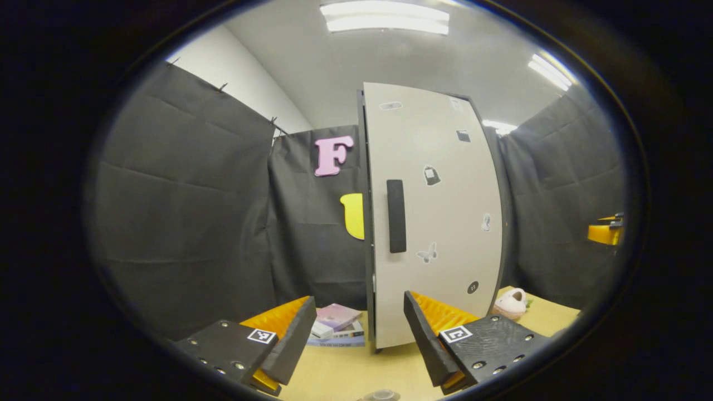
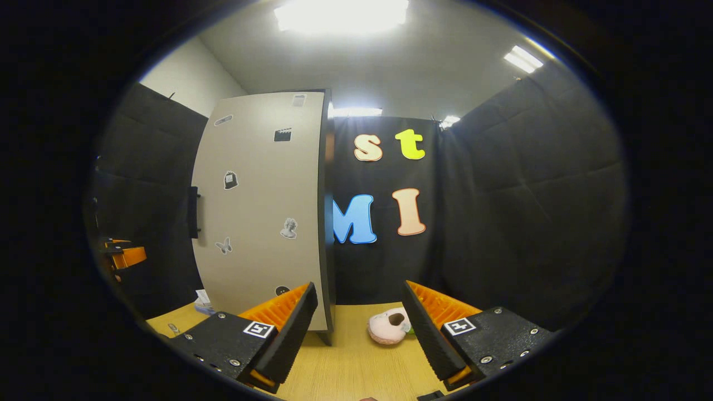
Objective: Open the cabinet door with the right hand, grasp the bottle in the cabinet with the left hand and place it on the coaster, then close the cabinet door with the right hand.
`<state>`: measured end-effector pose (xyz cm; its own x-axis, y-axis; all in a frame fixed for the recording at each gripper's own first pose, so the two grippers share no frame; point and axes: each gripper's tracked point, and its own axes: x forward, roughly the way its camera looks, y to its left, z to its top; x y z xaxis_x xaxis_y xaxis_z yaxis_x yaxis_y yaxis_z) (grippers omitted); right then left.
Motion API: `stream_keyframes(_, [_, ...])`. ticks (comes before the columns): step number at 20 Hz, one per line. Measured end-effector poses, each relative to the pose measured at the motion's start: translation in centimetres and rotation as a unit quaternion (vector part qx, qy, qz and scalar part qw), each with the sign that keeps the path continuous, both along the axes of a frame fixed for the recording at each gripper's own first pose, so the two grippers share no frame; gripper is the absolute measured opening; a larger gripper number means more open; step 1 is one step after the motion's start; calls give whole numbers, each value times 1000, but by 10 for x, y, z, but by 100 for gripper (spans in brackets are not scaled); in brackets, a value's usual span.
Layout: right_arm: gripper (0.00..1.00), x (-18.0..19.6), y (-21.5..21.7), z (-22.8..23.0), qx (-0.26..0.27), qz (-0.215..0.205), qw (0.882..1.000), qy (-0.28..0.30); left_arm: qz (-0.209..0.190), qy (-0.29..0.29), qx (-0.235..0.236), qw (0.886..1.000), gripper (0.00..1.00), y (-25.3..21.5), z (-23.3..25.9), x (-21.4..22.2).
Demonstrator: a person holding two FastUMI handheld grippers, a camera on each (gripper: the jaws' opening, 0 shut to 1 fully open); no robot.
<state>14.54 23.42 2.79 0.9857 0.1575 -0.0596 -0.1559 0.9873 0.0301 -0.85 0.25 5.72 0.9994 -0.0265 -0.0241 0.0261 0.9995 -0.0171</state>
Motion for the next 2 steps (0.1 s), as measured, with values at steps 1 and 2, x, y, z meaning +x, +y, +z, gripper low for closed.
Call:
stream_keyframes(1, [94,1,0,0,1,-1,1000,0,0,1,-1,1000,93,-1,-1,0])
stream_keyframes(2, [94,0,0,0,2,-2,1000,0,-1,1,-1,1000,93,-1,-1,0])
